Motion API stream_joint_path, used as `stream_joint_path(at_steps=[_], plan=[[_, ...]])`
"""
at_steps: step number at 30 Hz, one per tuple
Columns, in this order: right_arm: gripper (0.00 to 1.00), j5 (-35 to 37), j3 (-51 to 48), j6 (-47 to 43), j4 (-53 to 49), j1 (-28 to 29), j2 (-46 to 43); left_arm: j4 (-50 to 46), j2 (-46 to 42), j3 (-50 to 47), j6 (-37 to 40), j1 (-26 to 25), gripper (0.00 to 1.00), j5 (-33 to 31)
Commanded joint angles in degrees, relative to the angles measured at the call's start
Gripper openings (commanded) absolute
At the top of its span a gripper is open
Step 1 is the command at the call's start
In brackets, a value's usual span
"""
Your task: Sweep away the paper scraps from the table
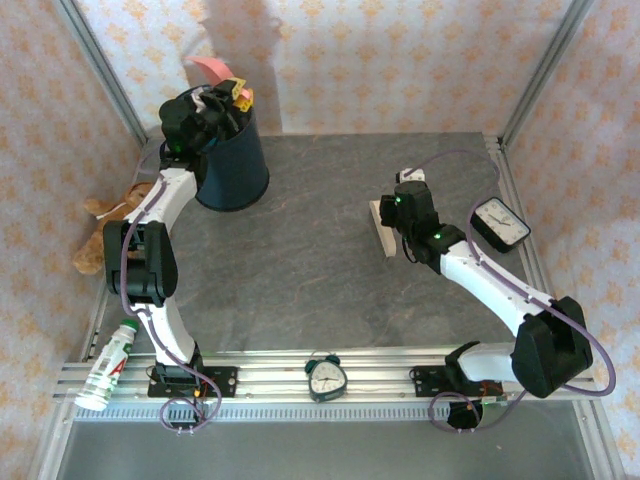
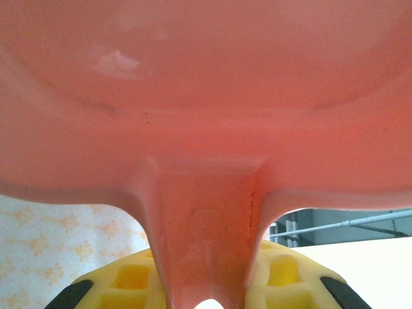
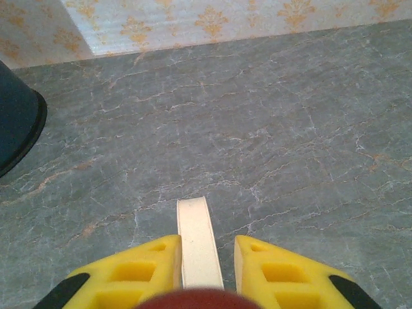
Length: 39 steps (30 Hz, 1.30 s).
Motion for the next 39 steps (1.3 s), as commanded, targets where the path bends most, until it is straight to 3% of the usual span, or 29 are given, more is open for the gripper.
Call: stream_joint_path(at_steps=[1,12,20,28,39], plan=[[0.0,0.2,0.2,0.9,1.5,-0.3,-0.8,-7.0,-4.5,4.6,10.7,-0.6,0.0,2.6],[0.0,0.4,-0.8,1.2,1.5,-0.3,-1.6,-39.6,-6.6,15.0,43.1,-3.7,0.0,3.3],[0.0,1.0,-1.5,1.0,1.7,-0.3,-2.8,-72.6,-7.0,26.4,72.7,-8.5,0.0,-6.8],[0.0,2.6,-2.8,0.6,1.9,-0.3,-4.4,-90.7,-5.7,31.4,89.5,-13.9,0.0,-17.1],[0.0,5.8,-4.5,-0.5,1.7,-0.4,-5.7,-106.0,-0.3,35.8,103.4,-22.3,0.0,-32.5]])
